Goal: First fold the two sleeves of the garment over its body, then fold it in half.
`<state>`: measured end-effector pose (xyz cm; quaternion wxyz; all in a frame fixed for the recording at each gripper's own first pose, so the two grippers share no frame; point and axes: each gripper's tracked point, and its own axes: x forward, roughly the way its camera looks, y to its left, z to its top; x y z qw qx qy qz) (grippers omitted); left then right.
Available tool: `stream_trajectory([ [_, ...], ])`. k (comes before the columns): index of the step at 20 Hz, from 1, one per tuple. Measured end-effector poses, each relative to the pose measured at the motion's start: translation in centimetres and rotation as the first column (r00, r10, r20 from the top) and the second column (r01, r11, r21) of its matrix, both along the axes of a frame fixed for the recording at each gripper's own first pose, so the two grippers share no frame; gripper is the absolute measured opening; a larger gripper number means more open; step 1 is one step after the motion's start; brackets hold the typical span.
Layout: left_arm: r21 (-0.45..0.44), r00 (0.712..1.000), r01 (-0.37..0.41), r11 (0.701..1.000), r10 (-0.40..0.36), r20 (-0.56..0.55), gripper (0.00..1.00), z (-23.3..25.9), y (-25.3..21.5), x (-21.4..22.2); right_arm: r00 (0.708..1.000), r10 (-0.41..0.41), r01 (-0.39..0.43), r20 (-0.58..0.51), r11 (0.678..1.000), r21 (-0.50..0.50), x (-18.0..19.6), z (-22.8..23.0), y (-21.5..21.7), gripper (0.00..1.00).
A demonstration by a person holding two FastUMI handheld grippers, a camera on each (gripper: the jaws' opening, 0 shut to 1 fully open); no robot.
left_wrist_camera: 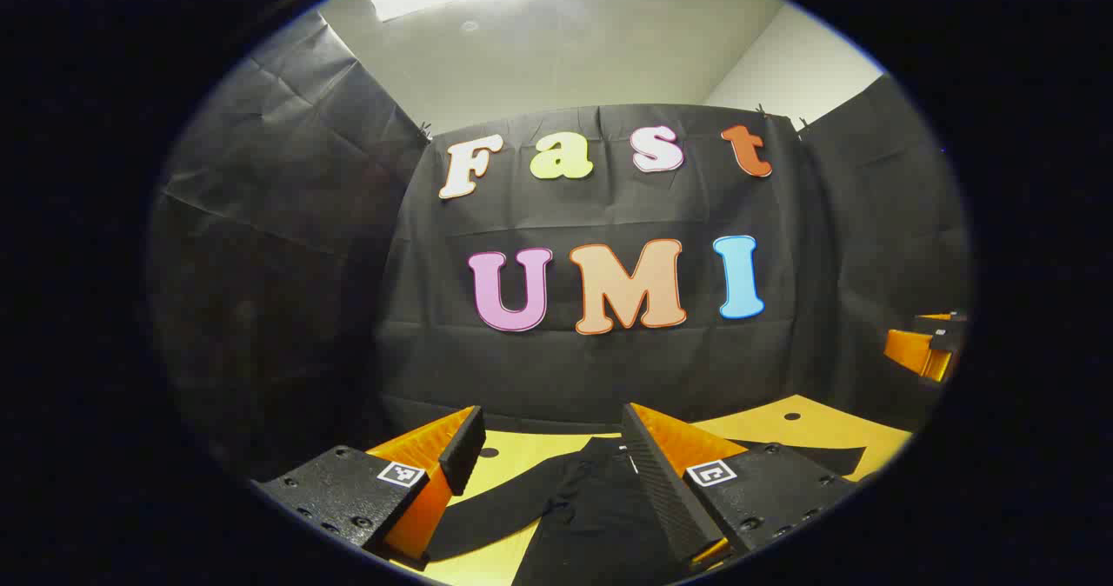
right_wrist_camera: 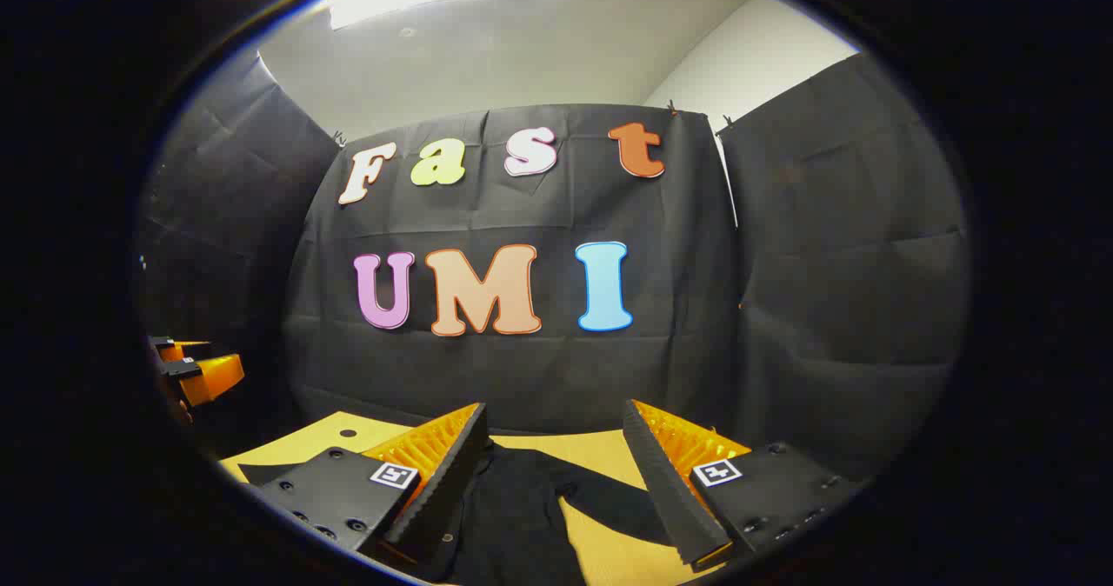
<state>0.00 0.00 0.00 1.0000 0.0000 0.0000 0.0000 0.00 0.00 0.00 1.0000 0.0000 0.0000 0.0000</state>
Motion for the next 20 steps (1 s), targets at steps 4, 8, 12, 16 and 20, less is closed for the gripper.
stream_trajectory([
  [4,0.009,1.000,0.001,1.000,-0.001,-0.016,0.92,-1.0,0.2,-0.5,1.000,0.008,-0.008,-0.020,1.000,0.002,0.0,-0.4,0.4,0.99],
  [8,-0.013,0.998,-0.002,1.000,0.001,-0.065,0.92,-2.4,0.6,-0.5,0.999,-0.002,0.002,-0.035,1.000,-0.006,-0.2,-0.8,0.1,0.99],
  [12,-0.019,0.999,-0.011,1.000,0.010,-0.054,0.93,-2.1,1.0,0.2,0.999,-0.015,0.014,-0.036,1.000,-0.011,-0.1,-0.8,-0.3,0.99],
  [16,-0.009,0.999,0.008,1.000,-0.008,-0.048,0.92,-2.0,0.2,0.8,0.999,-0.022,0.022,-0.032,1.000,-0.008,0.2,-0.6,-0.5,0.99],
  [20,-0.007,0.999,0.028,1.000,-0.028,-0.047,0.92,-2.1,-0.5,1.2,0.999,-0.026,0.025,-0.037,1.000,-0.010,0.4,-0.7,-0.6,0.99],
])
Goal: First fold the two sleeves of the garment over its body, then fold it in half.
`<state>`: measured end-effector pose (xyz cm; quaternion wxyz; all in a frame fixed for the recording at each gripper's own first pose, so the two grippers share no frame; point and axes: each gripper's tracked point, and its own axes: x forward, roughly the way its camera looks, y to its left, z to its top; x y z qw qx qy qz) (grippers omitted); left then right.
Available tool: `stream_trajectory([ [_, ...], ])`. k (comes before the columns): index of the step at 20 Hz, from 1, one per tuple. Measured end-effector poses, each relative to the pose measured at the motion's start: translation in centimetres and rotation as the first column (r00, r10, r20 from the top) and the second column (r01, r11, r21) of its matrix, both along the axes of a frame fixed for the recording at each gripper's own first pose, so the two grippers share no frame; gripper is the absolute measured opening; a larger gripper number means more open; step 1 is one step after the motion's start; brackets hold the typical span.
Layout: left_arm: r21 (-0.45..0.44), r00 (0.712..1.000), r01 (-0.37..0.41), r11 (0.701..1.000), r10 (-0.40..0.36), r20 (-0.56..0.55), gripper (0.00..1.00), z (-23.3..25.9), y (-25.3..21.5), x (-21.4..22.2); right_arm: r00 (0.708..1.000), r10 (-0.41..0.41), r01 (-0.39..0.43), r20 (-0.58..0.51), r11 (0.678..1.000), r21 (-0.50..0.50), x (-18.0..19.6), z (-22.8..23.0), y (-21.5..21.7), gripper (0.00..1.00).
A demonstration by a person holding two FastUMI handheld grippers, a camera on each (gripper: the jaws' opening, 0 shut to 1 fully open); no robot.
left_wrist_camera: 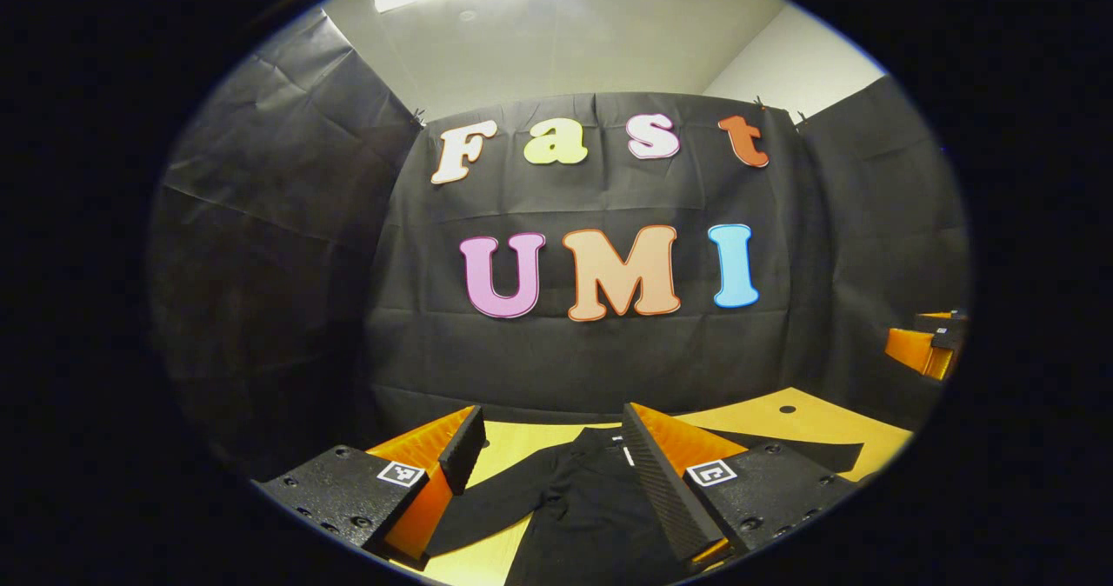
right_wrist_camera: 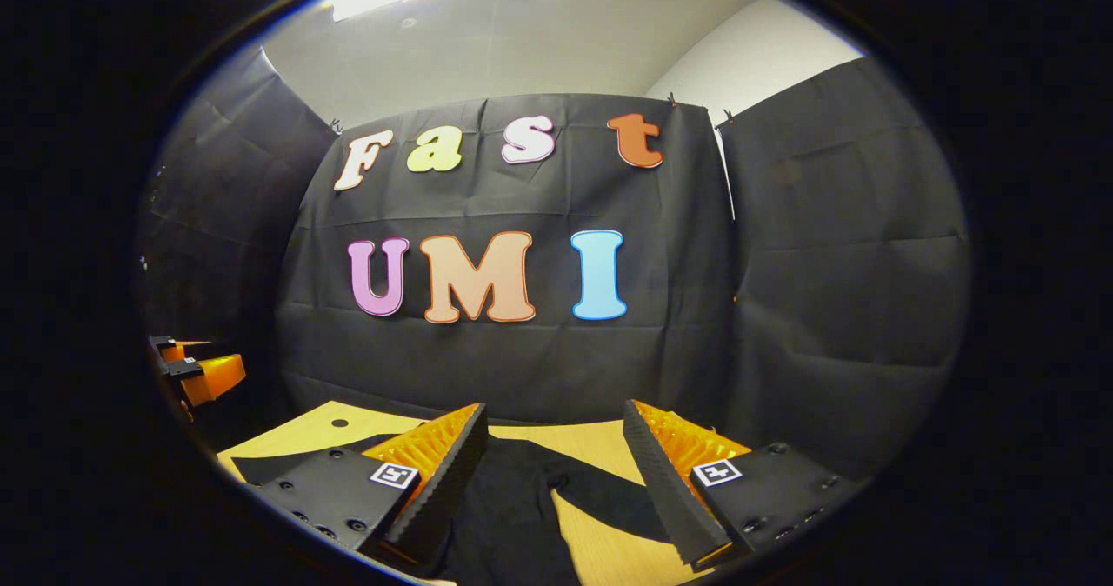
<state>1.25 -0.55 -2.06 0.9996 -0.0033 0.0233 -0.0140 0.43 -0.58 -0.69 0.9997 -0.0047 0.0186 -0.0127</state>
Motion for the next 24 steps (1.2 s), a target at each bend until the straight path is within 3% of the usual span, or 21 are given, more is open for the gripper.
stream_trajectory([
  [10,0.023,1.000,-0.008,1.000,0.007,0.012,0.92,0.8,-0.2,-0.2,0.999,0.029,-0.030,-0.012,0.999,-0.014,0.2,-0.5,0.4,0.99],
  [24,0.027,0.995,-0.094,0.995,0.095,-0.007,0.92,0.2,1.0,-2.5,0.997,0.065,-0.065,-0.032,0.998,0.004,0.3,-1.1,-0.3,0.99],
])
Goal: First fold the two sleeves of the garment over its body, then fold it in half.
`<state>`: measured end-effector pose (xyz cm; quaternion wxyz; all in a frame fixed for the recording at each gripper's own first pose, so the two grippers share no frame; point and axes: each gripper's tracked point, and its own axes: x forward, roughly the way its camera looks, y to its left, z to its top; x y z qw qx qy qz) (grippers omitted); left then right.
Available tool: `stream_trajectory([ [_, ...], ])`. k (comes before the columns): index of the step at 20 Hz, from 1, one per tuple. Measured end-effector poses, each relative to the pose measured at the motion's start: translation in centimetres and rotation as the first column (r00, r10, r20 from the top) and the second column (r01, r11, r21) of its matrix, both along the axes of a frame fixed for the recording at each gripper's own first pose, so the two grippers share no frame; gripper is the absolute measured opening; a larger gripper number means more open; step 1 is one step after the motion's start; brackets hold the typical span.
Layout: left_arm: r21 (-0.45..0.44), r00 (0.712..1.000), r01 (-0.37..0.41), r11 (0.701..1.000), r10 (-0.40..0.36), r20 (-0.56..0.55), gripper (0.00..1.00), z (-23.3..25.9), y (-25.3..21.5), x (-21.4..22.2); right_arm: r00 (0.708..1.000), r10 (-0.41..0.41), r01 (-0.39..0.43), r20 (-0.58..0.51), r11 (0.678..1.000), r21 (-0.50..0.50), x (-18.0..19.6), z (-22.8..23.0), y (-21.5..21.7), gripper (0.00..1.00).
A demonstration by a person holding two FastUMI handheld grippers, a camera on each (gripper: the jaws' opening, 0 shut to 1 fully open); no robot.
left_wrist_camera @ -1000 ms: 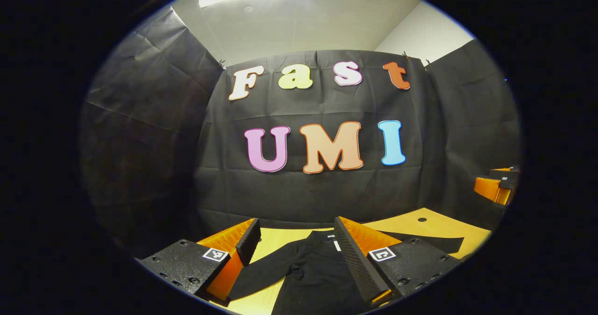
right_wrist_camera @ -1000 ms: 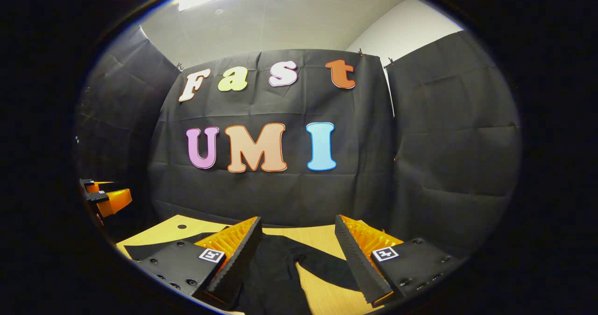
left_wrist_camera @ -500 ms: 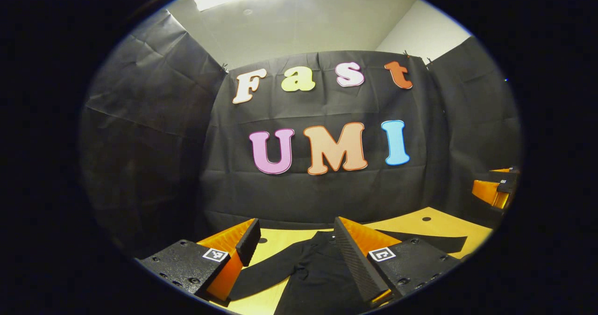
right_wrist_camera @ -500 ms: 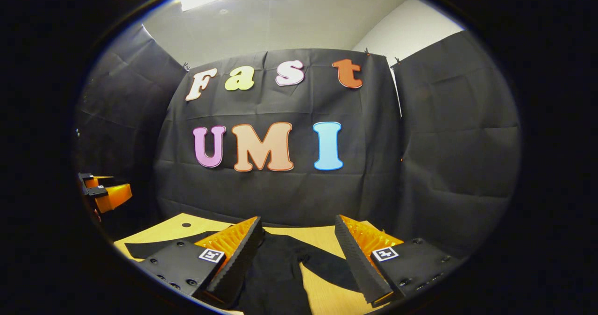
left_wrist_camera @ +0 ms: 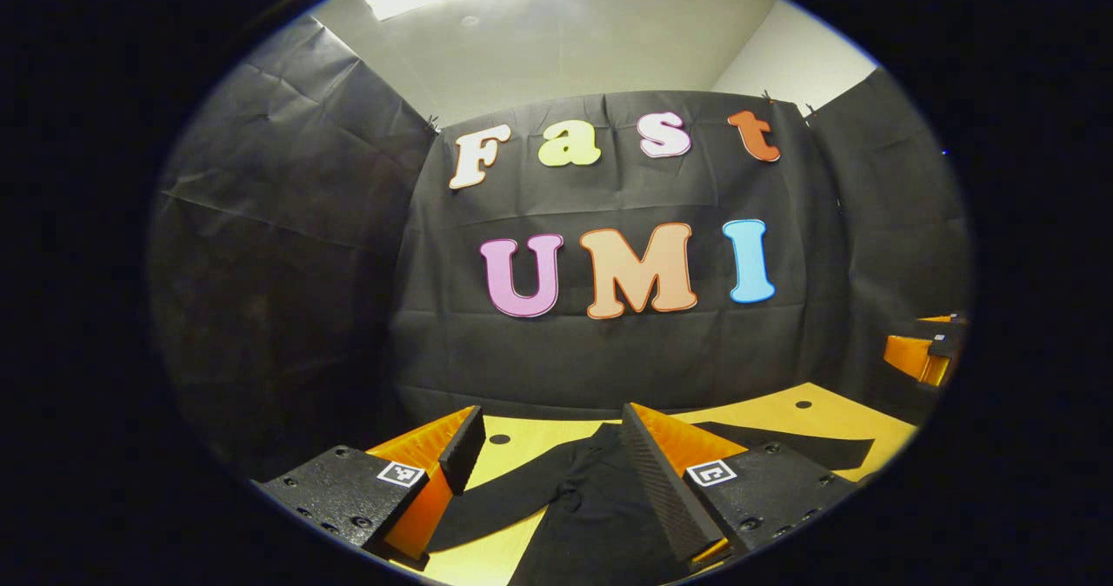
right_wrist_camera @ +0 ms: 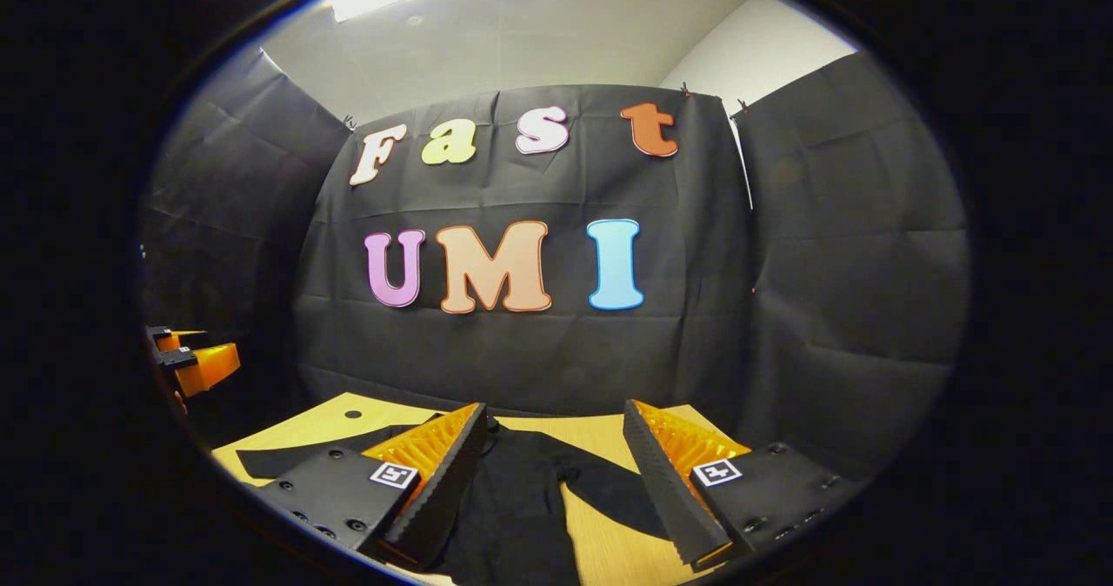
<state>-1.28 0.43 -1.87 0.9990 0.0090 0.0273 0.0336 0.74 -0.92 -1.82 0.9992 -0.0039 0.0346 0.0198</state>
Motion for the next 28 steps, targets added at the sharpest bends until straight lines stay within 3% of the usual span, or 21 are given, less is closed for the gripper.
stream_trajectory([
  [10,0.041,0.998,-0.064,0.997,0.065,-0.010,0.92,-0.3,1.0,-0.5,0.996,-0.085,0.084,-0.041,0.996,-0.009,3.1,-2.9,-5.9,0.99],
  [16,0.065,0.994,-0.105,0.992,0.107,-0.031,0.93,-0.8,1.2,0.1,0.969,-0.153,0.154,-0.193,0.988,-0.010,6.7,-10.0,-11.6,0.99],
  [19,0.079,0.993,-0.108,0.991,0.111,-0.042,0.93,-1.3,0.9,0.3,0.944,-0.200,0.206,-0.264,0.978,-0.005,8.7,-14.2,-14.2,0.99],
  [27,0.089,0.991,-0.106,0.990,0.112,-0.071,0.93,-2.2,0.1,0.3,0.823,-0.261,0.302,-0.505,0.953,-0.001,12.4,-25.1,-18.5,0.99],
  [28,0.088,0.990,-0.107,0.990,0.114,-0.079,0.99,-2.4,0.0,0.3,0.813,-0.266,0.304,-0.518,0.953,-0.011,12.6,-25.7,-19.0,0.99],
])
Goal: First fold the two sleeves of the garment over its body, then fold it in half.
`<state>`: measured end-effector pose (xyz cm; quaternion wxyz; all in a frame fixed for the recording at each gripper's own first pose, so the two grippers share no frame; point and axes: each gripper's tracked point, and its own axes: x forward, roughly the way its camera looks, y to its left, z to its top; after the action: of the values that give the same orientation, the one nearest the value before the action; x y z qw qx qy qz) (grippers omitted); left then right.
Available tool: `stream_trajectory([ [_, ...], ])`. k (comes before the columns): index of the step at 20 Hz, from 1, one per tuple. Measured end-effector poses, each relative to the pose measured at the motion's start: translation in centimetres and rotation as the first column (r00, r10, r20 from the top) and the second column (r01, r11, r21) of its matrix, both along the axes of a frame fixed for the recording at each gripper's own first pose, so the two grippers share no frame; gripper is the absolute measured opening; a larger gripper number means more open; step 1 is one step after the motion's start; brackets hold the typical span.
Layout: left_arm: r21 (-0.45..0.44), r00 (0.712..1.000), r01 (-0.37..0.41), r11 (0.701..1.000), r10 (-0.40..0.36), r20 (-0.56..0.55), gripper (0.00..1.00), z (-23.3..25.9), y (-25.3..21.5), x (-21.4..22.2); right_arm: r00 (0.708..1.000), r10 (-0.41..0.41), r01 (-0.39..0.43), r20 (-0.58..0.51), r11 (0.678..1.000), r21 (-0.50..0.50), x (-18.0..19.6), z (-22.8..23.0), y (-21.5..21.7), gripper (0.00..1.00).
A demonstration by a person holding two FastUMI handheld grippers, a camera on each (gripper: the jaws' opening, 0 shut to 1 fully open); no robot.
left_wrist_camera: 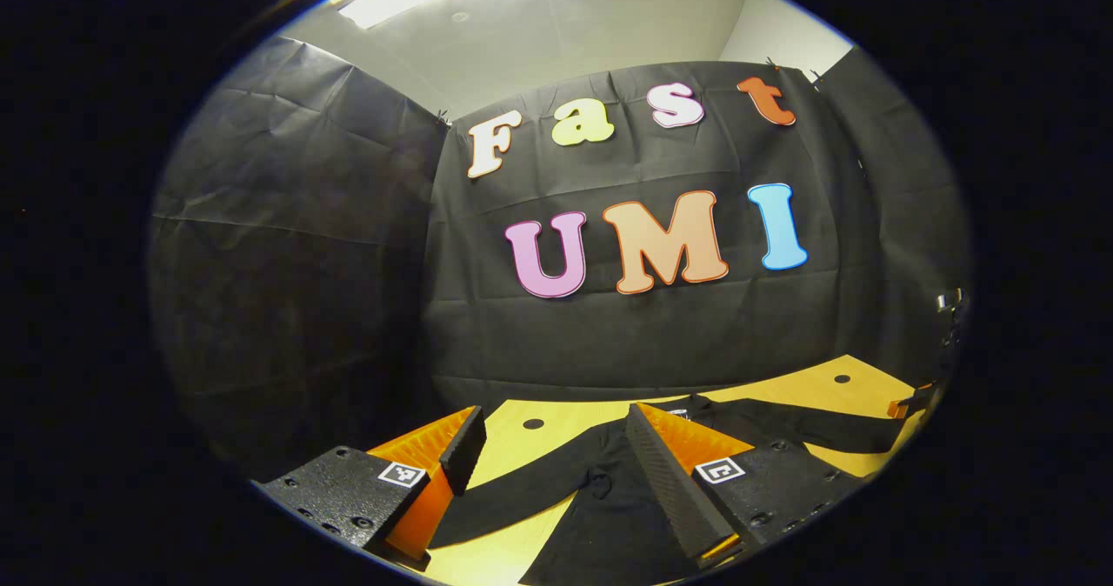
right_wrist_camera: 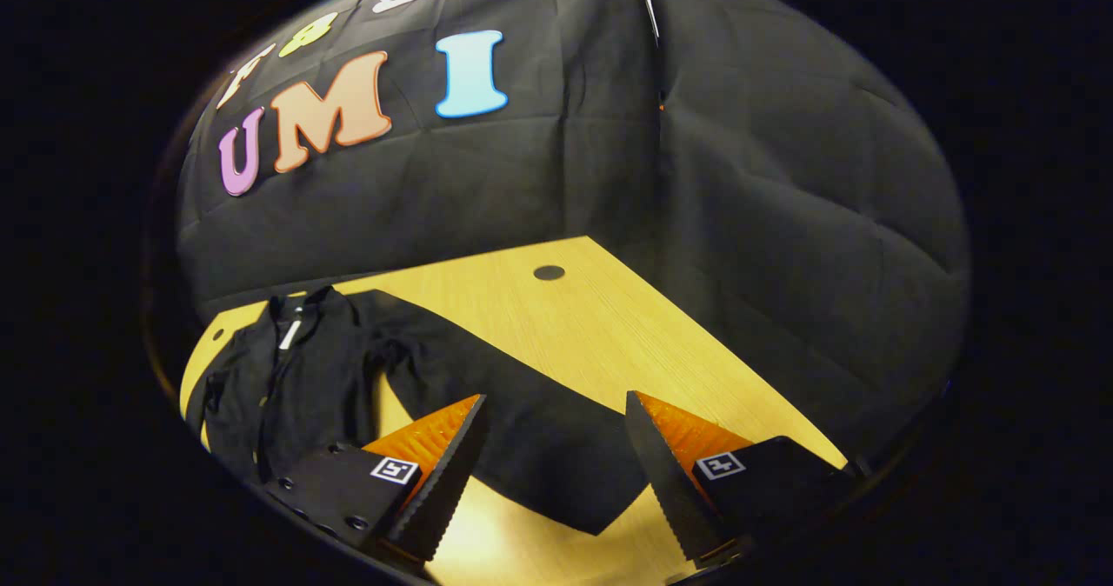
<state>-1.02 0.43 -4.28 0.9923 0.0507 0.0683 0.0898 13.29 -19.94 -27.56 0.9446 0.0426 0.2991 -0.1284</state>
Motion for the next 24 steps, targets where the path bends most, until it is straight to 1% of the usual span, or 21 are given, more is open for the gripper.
stream_trajectory([
  [2,-0.003,1.000,-0.005,1.000,0.005,-0.015,0.99,-0.5,0.1,0.1,0.999,0.000,-0.001,-0.041,1.000,-0.015,0.2,-1.5,-0.5,0.99],
  [4,-0.009,1.000,-0.011,1.000,0.011,-0.024,0.99,-0.9,0.1,0.1,0.997,-0.011,0.010,-0.072,1.000,-0.007,0.5,-2.9,-1.0,1.00],
  [5,-0.014,1.000,-0.011,1.000,0.010,-0.028,0.96,-1.1,0.1,0.1,0.996,-0.020,0.020,-0.082,1.000,0.001,0.5,-3.5,-1.1,1.00],
  [6,-0.017,0.999,-0.011,1.000,0.011,-0.033,0.96,-1.3,0.1,0.1,0.995,-0.034,0.035,-0.090,0.999,0.008,0.6,-3.9,-1.3,0.99],
  [7,-0.016,0.999,-0.014,1.000,0.013,-0.036,0.99,-1.5,0.2,0.1,0.994,-0.047,0.049,-0.099,0.999,0.014,0.7,-4.5,-1.6,1.00],
  [8,-0.015,0.999,-0.015,1.000,0.015,-0.041,0.96,-1.5,0.2,0.0,0.993,-0.056,0.058,-0.105,0.998,0.016,0.7,-4.9,-1.8,1.00],
  [9,-0.013,0.999,-0.015,1.000,0.014,-0.046,0.96,-1.7,0.2,0.0,0.992,-0.060,0.062,-0.115,0.998,0.016,0.7,-5.4,-1.9,1.00],
  [10,-0.013,0.999,-0.011,1.000,0.011,-0.045,0.99,-1.7,0.2,0.1,0.990,-0.063,0.066,-0.130,0.998,0.017,0.6,-5.8,-2.0,1.00],
  [12,-0.007,0.999,-0.009,1.000,0.009,-0.041,0.99,-1.4,0.2,0.2,0.987,-0.062,0.066,-0.146,0.998,0.024,0.6,-6.6,-2.2,1.00],
  [15,-0.008,0.999,-0.007,1.000,0.007,-0.046,1.00,-1.8,0.3,0.5,0.984,-0.059,0.063,-0.166,0.998,0.021,0.3,-8.0,-2.5,1.00],
  [18,-0.022,0.998,-0.006,1.000,0.005,-0.057,1.00,-2.2,0.2,0.6,0.984,-0.053,0.056,-0.168,0.998,0.013,0.3,-8.2,-2.4,0.99],
  [22,-0.025,0.998,0.001,1.000,-0.002,-0.064,1.00,-2.4,0.1,0.6,0.986,-0.061,0.068,-0.152,0.997,0.040,0.3,-8.4,-2.3,1.00],
  [23,-0.025,0.998,0.006,1.000,-0.007,-0.063,0.99,-2.4,-0.1,0.7,0.987,-0.055,0.061,-0.153,0.998,0.035,0.3,-8.4,-2.3,0.99],
  [24,-0.027,0.998,0.012,1.000,-0.014,-0.063,0.93,-2.4,-0.2,0.7,0.987,-0.052,0.058,-0.152,0.998,0.033,0.4,-8.6,-2.3,1.00],
])
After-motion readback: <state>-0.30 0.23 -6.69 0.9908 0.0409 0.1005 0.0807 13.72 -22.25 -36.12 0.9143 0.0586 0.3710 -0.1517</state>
